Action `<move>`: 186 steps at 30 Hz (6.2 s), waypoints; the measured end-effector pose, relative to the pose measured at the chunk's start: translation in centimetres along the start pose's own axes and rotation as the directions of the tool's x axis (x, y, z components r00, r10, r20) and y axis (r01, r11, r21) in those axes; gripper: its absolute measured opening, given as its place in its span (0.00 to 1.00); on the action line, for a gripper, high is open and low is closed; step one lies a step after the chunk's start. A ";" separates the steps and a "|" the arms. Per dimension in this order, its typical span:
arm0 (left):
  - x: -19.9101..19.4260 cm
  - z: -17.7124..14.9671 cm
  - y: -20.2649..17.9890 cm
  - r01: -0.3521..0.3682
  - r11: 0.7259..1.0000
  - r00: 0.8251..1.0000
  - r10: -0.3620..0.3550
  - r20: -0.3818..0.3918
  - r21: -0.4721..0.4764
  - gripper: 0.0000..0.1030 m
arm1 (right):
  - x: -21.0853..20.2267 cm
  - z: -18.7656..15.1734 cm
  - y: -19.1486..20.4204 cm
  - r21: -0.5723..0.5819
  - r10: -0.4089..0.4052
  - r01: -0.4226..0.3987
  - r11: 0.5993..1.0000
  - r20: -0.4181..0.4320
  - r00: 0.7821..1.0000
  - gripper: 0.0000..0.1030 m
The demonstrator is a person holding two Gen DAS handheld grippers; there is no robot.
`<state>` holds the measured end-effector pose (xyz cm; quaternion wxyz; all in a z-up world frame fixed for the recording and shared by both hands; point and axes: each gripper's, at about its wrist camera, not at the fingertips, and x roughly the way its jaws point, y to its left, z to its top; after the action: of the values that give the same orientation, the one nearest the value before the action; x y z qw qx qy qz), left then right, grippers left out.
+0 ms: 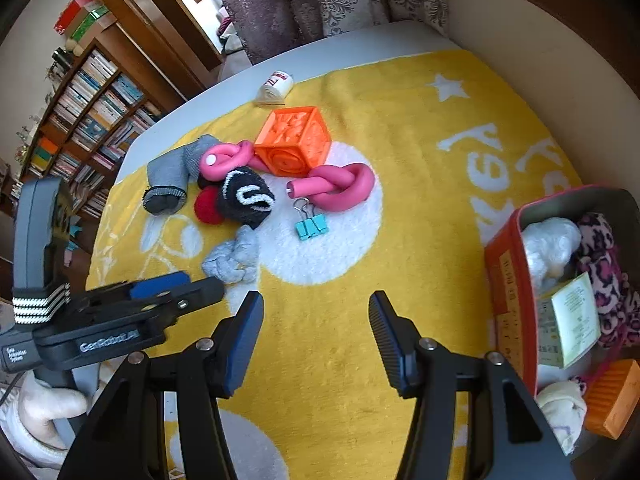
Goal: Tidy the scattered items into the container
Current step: 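Move both grippers back to the remaining items on the blanket, then grasp the rolled grey sock with the left gripper while the right grasps the blue binder clip, then carry the grey sock and the binder clip over the tin tray, then open the left gripper over the tray while the right releases the binder clip, then move both grippers away from the tray back toward the items on the blanket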
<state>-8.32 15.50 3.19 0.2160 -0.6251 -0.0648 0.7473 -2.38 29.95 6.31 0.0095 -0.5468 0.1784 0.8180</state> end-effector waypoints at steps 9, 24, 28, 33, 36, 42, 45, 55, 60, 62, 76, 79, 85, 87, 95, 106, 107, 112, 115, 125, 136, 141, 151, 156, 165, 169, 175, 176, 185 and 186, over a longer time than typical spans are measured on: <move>2.3 0.9 0.1 -0.055 0.998 0.998 0.056 -0.002 0.037 0.46 | 1.4 -0.2 -0.2 -0.004 -0.017 0.017 1.000 -0.028 0.999 0.57; -1.0 -0.4 3.5 -0.063 0.995 0.997 0.066 0.029 -0.077 0.46 | 6.9 4.3 2.1 -0.080 -0.030 0.026 0.996 -0.050 0.998 0.57; -1.1 -0.8 3.8 -0.067 0.994 0.997 0.070 0.023 -0.090 0.46 | 8.5 4.9 3.0 -0.137 -0.079 0.071 0.988 -0.050 0.996 0.57; -1.3 -1.1 4.2 -0.075 0.991 0.997 0.078 0.019 -0.109 0.46 | 9.6 4.4 3.7 -0.201 -0.141 0.132 0.971 -0.030 0.990 0.49; -1.3 -1.2 4.1 -0.070 0.991 0.997 0.073 0.018 -0.111 0.46 | 9.4 3.8 4.0 -0.235 -0.188 0.182 0.955 -0.004 0.982 0.37; -1.8 -1.4 3.0 -0.071 0.993 0.997 0.074 0.025 -0.092 0.46 | 7.7 3.4 2.4 -0.138 -0.109 0.103 0.985 -0.038 0.993 0.26; -2.1 -1.7 2.2 -0.074 0.994 0.997 0.076 0.026 -0.079 0.46 | 6.0 2.4 2.0 -0.102 -0.051 0.047 0.994 -0.033 0.998 0.26; -4.0 -2.3 -1.2 -0.074 0.997 0.997 0.075 0.034 -0.019 0.46 | -0.5 -0.5 0.4 -0.031 0.034 -0.033 0.999 0.035 0.999 0.26; -4.3 -3.7 -4.1 -0.071 0.997 0.997 0.069 0.045 0.037 0.46 | -4.0 -2.3 -1.8 0.007 0.032 -0.033 0.999 0.085 0.996 0.26; -4.7 -4.1 -5.7 -0.065 0.996 0.997 0.062 0.049 0.064 0.46 | -5.3 -2.9 -2.9 0.027 0.025 -0.028 0.999 0.107 0.994 0.26; -2.8 -6.7 -20.2 -0.011 0.951 0.999 -0.005 0.050 0.310 0.46 | -13.8 -7.9 -13.9 0.218 -0.112 0.059 0.974 0.242 0.964 0.26; -2.7 -7.3 -22.4 -0.003 0.938 0.999 -0.015 0.050 0.346 0.46 | -14.2 -7.9 -15.6 0.249 -0.113 0.052 0.967 0.236 0.965 0.28; -2.9 -7.8 -25.3 0.011 0.924 0.998 -0.036 0.060 0.383 0.46 | -15.7 -9.3 -17.8 0.288 -0.098 0.023 0.957 0.249 0.963 0.31; -2.8 -7.9 -26.1 0.014 0.920 0.997 -0.042 0.064 0.391 0.46 | -16.4 -10.0 -18.3 0.291 -0.100 0.021 0.956 0.260 0.961 0.31; -1.7 -8.5 -29.9 0.035 0.891 0.997 -0.061 0.042 0.452 0.46 | -18.1 -13.2 -20.2 0.317 -0.133 0.041 0.948 0.272 0.953 0.31; -0.6 -8.5 -32.4 0.054 0.886 0.997 -0.073 0.024 0.461 0.50 | -19.7 -15.1 -21.8 0.372 -0.142 0.017 0.928 0.313 0.939 0.67; -0.7 -8.4 -32.3 0.053 0.890 0.997 -0.072 0.025 0.454 0.50 | -19.8 -15.1 -21.7 0.371 -0.146 0.019 0.928 0.318 0.937 0.68; -1.1 -8.0 -31.2 0.046 0.908 0.997 -0.066 0.034 0.416 0.50 | -19.9 -15.0 -21.4 0.354 -0.143 0.020 0.935 0.324 0.935 0.68; -1.7 -7.9 -30.3 0.030 0.919 0.997 -0.054 0.052 0.393 0.50 | -19.6 -14.7 -20.7 0.332 -0.130 0.017 0.943 0.323 0.937 0.68; -3.6 -8.1 -26.3 -0.032 0.948 0.994 -0.002 0.107 0.316 0.50 | -18.4 -13.3 -16.9 0.235 -0.204 0.142 0.962 0.269 0.941 0.68; -5.0 -8.3 -22.0 -0.064 0.970 0.991 0.035 0.127 0.233 0.50 | -17.2 -11.7 -12.3 0.097 -0.189 0.168 0.981 0.283 0.940 0.68; -5.5 -8.4 -20.5 -0.067 0.975 0.991 0.040 0.130 0.211 0.50 | -16.9 -11.4 -11.0 0.075 -0.183 0.168 0.983 0.284 0.941 0.68; -6.8 -8.6 -17.7 -0.079 0.983 0.988 0.056 0.141 0.168 0.50 | -16.3 -10.8 -8.2 0.023 -0.165 0.166 0.986 0.284 0.944 0.68; -7.4 -8.8 -16.3 -0.087 0.986 0.987 0.066 0.148 0.144 0.50 | -16.0 -10.5 -6.2 -0.031 -0.179 0.197 0.980 0.294 0.939 0.68; -8.8 -9.1 -12.7 -0.094 0.993 0.983 0.081 0.166 0.073 0.50 | -14.2 -10.5 -1.7 -0.174 -0.084 0.127 0.977 0.238 0.968 0.68; -9.3 -9.3 -10.6 -0.100 0.995 0.981 0.094 0.170 0.029 0.50 | -12.9 -10.5 -0.1 -0.212 0.002 0.039 0.977 0.187 0.982 0.68; -10.0 -9.5 -7.7 -0.111 0.993 0.978 0.116 0.174 -0.033 0.50 | -11.4 -9.9 1.6 -0.227 0.027 0.007 0.974 0.148 0.989 0.68; -10.0 -9.6 -7.3 -0.112 0.993 0.978 0.118 0.174 -0.040 0.50 | -11.1 -9.8 1.8 -0.223 0.030 0.002 0.975 0.141 0.990 0.68; -9.8 -8.8 -3.2 -0.115 0.988 0.980 0.130 0.150 -0.105 0.50 | -8.6 -7.4 2.6 -0.183 0.046 -0.028 0.983 0.095 0.994 0.68; -9.6 -8.6 -2.8 -0.113 0.988 0.981 0.129 0.146 -0.108 0.50 | -8.2 -7.0 2.5 -0.173 0.049 -0.033 0.984 0.087 0.995 0.68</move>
<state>1.89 12.67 11.12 0.1331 -0.5788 -0.0802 0.8005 6.58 26.94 12.03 -0.0463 -0.5041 0.1179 0.8543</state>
